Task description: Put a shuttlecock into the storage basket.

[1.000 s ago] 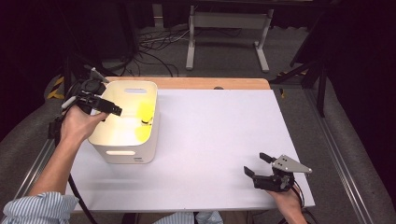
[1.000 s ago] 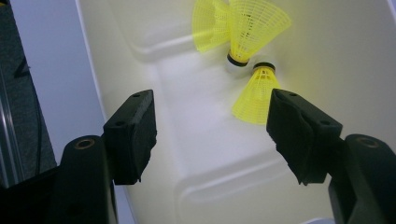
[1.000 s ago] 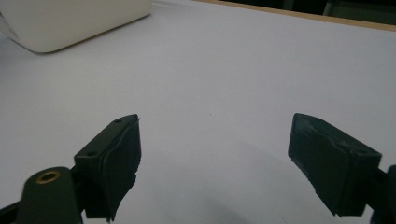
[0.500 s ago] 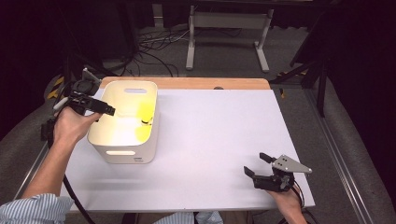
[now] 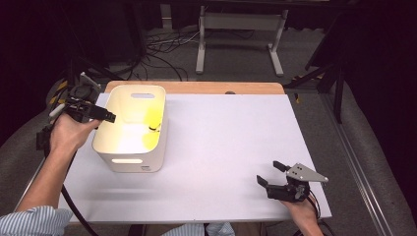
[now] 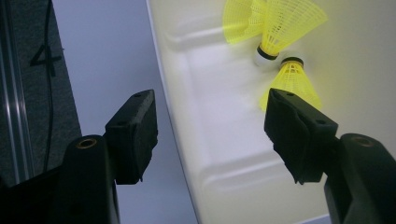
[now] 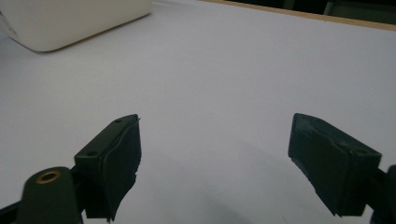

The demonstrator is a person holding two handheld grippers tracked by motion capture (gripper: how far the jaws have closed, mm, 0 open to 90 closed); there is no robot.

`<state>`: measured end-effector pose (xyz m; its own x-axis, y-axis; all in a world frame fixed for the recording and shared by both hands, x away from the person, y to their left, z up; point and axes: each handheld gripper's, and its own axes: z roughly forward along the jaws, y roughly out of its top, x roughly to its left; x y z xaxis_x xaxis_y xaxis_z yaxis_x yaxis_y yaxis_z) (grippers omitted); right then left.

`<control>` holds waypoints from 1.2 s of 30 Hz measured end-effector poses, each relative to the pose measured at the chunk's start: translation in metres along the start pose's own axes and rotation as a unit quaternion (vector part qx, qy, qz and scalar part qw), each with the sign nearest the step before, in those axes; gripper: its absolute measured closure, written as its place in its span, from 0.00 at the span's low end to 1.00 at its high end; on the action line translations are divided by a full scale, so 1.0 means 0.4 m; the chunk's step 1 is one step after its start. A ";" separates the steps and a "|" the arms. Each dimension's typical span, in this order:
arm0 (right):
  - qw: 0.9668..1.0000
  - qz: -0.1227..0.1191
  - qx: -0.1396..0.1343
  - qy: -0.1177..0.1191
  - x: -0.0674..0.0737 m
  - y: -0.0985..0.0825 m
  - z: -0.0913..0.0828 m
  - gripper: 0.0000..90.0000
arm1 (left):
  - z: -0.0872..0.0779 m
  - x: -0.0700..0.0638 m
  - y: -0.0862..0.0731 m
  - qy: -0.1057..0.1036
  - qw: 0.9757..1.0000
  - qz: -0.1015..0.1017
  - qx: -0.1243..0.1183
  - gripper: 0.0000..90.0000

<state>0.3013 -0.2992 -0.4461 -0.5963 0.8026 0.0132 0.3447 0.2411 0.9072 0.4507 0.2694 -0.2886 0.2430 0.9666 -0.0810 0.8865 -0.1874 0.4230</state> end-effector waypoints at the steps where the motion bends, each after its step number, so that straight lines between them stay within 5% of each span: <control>1: 1.000 0.000 0.000 0.000 0.000 0.000 0.000 0.20 | 0.000 0.003 -0.001 0.000 1.000 -0.001 0.000 0.39; 36: 1.000 -0.003 0.004 0.003 0.001 0.000 0.003 0.20 | 0.001 0.079 -0.038 0.007 0.999 -0.050 -0.001 0.42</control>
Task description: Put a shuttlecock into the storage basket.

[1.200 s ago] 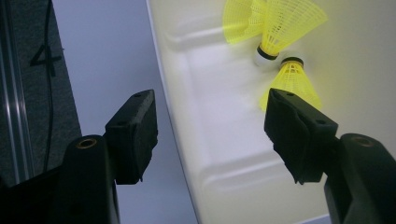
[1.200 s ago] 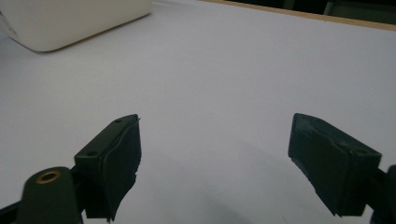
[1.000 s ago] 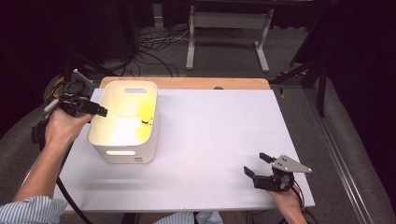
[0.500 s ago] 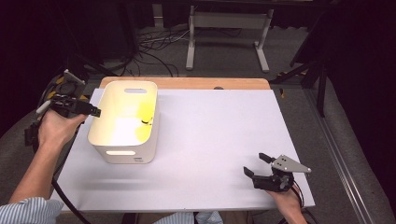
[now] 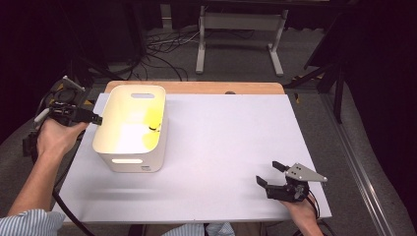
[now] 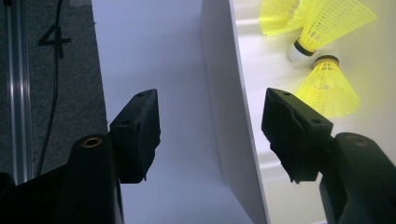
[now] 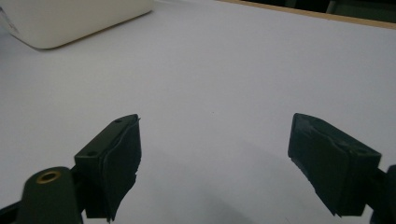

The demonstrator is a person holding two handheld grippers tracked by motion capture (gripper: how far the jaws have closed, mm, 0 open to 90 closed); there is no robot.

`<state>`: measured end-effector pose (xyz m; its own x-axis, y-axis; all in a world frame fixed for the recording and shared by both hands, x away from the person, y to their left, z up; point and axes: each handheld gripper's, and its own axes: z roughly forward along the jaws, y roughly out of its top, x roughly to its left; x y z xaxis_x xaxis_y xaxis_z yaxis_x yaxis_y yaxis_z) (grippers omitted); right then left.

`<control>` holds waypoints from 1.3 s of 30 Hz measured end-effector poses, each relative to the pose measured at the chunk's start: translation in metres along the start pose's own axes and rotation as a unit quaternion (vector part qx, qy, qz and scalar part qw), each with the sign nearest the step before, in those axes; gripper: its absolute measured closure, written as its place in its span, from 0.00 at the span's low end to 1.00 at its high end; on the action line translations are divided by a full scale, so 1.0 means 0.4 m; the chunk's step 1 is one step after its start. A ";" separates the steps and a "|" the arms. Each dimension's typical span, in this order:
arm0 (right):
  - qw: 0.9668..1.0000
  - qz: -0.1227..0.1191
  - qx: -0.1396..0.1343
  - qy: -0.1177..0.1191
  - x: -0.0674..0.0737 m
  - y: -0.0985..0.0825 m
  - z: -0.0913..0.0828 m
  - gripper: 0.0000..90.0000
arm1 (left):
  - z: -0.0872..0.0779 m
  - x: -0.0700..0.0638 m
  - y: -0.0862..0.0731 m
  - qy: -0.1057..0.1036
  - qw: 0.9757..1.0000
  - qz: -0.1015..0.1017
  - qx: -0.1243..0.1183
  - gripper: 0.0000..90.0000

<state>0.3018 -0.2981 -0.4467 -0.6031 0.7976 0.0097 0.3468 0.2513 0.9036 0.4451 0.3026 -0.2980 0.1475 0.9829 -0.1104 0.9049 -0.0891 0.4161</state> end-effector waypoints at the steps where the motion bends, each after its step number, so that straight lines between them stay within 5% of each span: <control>1: 1.000 0.001 0.000 0.000 0.000 0.000 0.000 0.20 | 0.000 0.002 -0.001 0.000 1.000 0.000 -0.002 0.42; 39: 1.000 0.001 0.001 0.000 0.000 0.000 0.001 0.20 | -0.014 0.057 -0.056 0.003 0.999 -0.034 -0.020 0.40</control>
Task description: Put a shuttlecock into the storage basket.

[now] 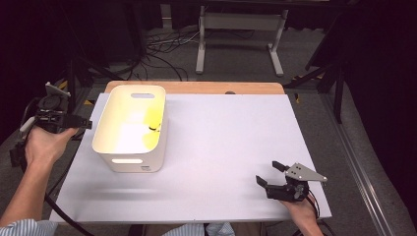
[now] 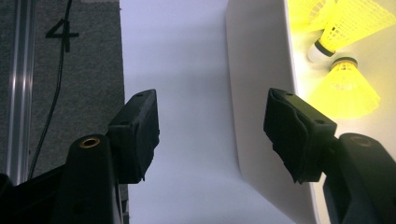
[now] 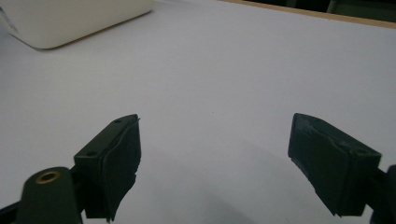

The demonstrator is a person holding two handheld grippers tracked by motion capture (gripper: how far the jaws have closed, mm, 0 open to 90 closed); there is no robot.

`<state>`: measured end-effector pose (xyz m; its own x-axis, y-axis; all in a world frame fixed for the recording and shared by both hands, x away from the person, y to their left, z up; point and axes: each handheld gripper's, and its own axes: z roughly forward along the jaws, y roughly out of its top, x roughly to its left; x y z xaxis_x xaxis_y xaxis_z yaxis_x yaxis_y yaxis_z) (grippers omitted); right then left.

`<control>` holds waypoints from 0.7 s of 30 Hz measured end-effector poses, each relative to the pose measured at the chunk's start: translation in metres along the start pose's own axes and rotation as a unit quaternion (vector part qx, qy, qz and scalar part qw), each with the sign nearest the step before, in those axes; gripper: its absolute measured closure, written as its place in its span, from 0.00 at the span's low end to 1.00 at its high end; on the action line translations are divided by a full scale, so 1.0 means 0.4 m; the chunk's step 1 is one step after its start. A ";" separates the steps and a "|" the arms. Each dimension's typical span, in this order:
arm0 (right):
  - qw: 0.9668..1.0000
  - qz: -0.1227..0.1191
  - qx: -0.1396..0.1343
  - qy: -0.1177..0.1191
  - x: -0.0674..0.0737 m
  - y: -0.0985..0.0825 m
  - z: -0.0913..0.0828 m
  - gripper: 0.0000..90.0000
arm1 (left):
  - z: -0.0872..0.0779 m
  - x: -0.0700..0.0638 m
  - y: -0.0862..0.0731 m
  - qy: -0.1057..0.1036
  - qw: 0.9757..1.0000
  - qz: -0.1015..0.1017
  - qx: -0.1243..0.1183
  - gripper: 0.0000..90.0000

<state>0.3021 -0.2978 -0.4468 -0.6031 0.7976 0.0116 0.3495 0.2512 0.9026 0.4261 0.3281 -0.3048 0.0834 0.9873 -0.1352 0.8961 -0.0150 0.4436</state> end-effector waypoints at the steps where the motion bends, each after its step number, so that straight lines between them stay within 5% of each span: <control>1: 1.000 0.000 0.000 0.000 0.000 0.000 0.000 0.20 | 0.000 0.000 0.000 0.000 1.000 0.000 0.000 0.40; 21: 1.000 -0.004 0.001 0.000 0.002 0.000 0.001 0.20 | 0.017 -0.002 -0.033 0.003 1.000 0.007 0.003 0.39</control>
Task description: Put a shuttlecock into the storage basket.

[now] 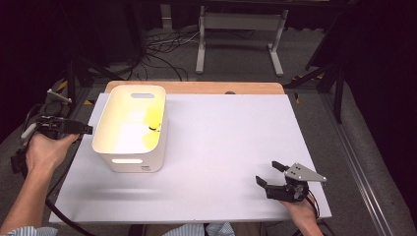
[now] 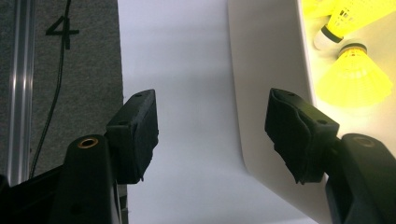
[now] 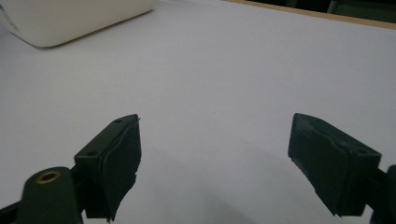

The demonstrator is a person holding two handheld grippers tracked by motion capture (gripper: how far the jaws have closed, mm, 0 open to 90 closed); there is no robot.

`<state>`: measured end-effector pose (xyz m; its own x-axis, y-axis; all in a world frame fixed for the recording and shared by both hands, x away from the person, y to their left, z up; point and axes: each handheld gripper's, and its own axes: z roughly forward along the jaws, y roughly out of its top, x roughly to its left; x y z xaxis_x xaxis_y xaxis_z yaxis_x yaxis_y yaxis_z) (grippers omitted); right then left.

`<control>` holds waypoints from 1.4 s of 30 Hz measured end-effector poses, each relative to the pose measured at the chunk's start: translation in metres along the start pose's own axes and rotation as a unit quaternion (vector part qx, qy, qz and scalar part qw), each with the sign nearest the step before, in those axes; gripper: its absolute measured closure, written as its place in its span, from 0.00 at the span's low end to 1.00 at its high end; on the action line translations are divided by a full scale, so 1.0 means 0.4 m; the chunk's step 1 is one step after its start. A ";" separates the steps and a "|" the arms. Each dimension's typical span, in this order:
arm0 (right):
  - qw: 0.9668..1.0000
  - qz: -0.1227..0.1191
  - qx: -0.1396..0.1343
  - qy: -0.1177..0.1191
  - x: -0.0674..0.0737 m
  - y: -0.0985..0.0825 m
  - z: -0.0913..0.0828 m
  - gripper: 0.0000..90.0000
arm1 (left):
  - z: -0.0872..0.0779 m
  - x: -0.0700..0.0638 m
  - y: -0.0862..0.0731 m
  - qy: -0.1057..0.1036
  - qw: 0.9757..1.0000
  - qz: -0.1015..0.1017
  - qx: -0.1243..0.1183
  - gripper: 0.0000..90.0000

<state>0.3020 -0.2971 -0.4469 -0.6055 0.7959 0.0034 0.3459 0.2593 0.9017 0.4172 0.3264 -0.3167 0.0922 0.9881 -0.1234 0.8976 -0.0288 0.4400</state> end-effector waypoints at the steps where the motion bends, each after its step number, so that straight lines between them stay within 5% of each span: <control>1: 1.000 0.000 0.000 0.000 0.000 0.000 0.000 0.20 | 0.001 0.000 -0.002 -0.001 1.000 0.000 0.001 0.39; 42: 1.000 -0.002 0.001 0.002 0.001 0.000 0.002 0.20 | 0.052 -0.001 -0.095 -0.011 1.000 0.001 0.004 0.39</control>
<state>0.3022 -0.2963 -0.4471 -0.6095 0.7927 0.0009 0.3444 0.2638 0.9010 0.3920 0.3241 -0.3520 0.1039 0.9844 -0.1423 0.9004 -0.0324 0.4339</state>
